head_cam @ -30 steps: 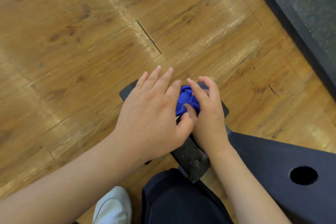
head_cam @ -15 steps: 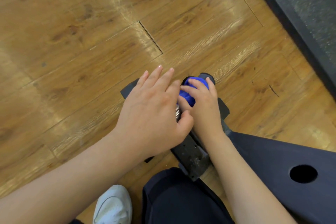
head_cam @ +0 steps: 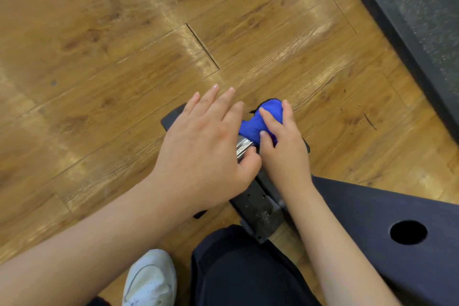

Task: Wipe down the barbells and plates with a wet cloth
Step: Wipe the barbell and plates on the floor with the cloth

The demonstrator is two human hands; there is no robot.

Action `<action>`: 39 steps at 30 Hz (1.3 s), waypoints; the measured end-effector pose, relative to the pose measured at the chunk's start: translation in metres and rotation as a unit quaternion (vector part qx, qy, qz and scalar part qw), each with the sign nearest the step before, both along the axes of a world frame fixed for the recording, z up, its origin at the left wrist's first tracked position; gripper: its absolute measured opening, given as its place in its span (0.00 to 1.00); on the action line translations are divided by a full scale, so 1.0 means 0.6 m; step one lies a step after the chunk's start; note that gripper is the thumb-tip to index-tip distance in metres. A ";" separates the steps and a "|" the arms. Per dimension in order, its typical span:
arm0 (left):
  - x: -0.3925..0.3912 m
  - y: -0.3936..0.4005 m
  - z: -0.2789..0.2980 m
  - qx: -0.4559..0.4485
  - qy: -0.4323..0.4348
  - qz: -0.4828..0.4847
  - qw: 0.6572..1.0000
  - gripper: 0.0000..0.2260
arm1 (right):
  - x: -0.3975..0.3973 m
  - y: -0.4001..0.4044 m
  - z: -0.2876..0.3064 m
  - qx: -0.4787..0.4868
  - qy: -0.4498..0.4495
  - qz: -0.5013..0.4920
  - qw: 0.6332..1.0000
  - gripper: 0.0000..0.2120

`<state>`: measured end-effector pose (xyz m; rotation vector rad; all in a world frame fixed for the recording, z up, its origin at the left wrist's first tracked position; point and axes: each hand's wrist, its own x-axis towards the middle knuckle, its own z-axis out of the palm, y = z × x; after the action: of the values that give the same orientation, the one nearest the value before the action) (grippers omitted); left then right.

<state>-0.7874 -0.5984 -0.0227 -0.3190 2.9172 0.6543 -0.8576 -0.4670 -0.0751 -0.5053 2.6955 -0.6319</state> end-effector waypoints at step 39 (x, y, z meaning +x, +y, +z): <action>0.000 -0.003 -0.003 0.021 0.023 0.010 0.999 0.27 | 0.030 0.026 0.003 -0.244 0.007 0.035 0.969 0.11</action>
<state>-0.7872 -0.6002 -0.0242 -0.3336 2.9419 0.7344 -0.8397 -0.4514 -0.0730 -0.7204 2.5097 -1.2833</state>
